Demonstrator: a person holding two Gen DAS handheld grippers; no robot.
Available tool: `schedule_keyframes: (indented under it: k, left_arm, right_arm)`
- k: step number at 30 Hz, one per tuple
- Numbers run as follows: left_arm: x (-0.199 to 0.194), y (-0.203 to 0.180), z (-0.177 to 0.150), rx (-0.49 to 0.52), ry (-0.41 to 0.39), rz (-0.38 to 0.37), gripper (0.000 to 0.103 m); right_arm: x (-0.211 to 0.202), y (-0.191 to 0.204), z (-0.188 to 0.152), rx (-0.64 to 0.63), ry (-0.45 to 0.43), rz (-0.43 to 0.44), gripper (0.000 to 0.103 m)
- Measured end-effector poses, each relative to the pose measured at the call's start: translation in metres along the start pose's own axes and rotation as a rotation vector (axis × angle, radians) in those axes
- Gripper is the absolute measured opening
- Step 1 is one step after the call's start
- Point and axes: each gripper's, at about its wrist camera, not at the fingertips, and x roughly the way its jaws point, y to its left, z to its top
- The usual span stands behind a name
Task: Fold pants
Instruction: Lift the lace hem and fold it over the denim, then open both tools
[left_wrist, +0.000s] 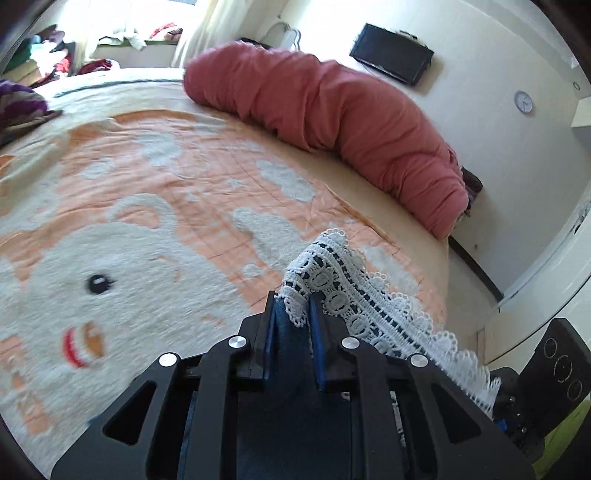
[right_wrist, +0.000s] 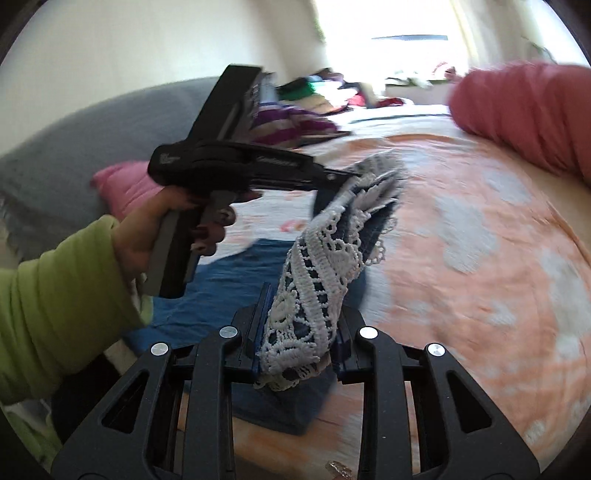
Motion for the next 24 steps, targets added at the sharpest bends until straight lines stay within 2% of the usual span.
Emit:
schedule_keyframes:
  k: [4,6,8,11,13,16,18,20,22,24]
  left_arm:
    - [-0.029,0.03,-0.026,-0.099,-0.015,0.046,0.016]
    - [-0.036,0.049,-0.044,-0.185,-0.012,0.093,0.016]
    - [-0.047,0.064,-0.057,-0.255,-0.028,0.107,0.017]
    - [-0.079,0.088,-0.081,-0.369,-0.105,0.114,0.019]
    - [-0.103,0.103,-0.102,-0.462,-0.17,0.093,0.031]
    - [-0.126,0.117,-0.126,-0.545,-0.241,0.043,0.05]
    - [-0.132,0.126,-0.14,-0.581,-0.256,0.017,0.058]
    - [-0.128,0.133,-0.146,-0.606,-0.237,0.035,0.059]
    - [-0.12,0.139,-0.147,-0.623,-0.204,0.064,0.06]
    - [-0.115,0.142,-0.147,-0.636,-0.194,0.061,0.062]
  right_arm:
    - [0.035,0.031,0.003,-0.077,0.067,0.058,0.02]
    - [0.06,0.043,-0.004,-0.107,0.129,0.075,0.02]
    - [0.075,0.054,-0.014,-0.132,0.179,0.087,0.02]
    - [0.089,0.075,-0.028,-0.232,0.236,0.077,0.02]
    - [0.093,0.092,-0.033,-0.321,0.244,0.057,0.02]
    - [0.098,0.12,-0.041,-0.484,0.236,-0.001,0.021]
    - [0.103,0.133,-0.05,-0.572,0.239,-0.017,0.024]
    - [0.107,0.147,-0.062,-0.659,0.239,-0.028,0.032]
    - [0.107,0.153,-0.066,-0.691,0.23,-0.022,0.037]
    - [0.097,0.152,-0.064,-0.66,0.214,0.062,0.05]
